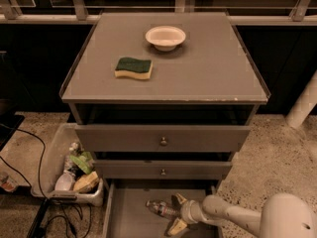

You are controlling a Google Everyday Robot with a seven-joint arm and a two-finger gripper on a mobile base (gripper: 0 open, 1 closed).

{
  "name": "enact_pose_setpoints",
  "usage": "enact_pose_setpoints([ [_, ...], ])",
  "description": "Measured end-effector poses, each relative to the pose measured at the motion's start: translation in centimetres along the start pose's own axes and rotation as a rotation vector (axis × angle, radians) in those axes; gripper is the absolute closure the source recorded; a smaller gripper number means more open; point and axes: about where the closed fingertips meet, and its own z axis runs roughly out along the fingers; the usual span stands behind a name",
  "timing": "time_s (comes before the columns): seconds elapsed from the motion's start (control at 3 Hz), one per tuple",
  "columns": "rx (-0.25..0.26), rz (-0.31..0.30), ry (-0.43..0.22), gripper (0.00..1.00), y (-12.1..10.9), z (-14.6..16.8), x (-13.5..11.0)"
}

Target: Pick water bottle from bottom drawer and place on counter

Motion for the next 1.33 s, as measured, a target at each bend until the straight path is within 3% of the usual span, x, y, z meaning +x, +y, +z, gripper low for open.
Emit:
enact_pose_setpoints([
  [0.33, 0.0, 0.001, 0.0, 0.18, 0.01, 0.06, 0.04],
  [1.33, 0.0, 0.001, 0.0, 0.87, 0.02, 0.06, 0.04],
])
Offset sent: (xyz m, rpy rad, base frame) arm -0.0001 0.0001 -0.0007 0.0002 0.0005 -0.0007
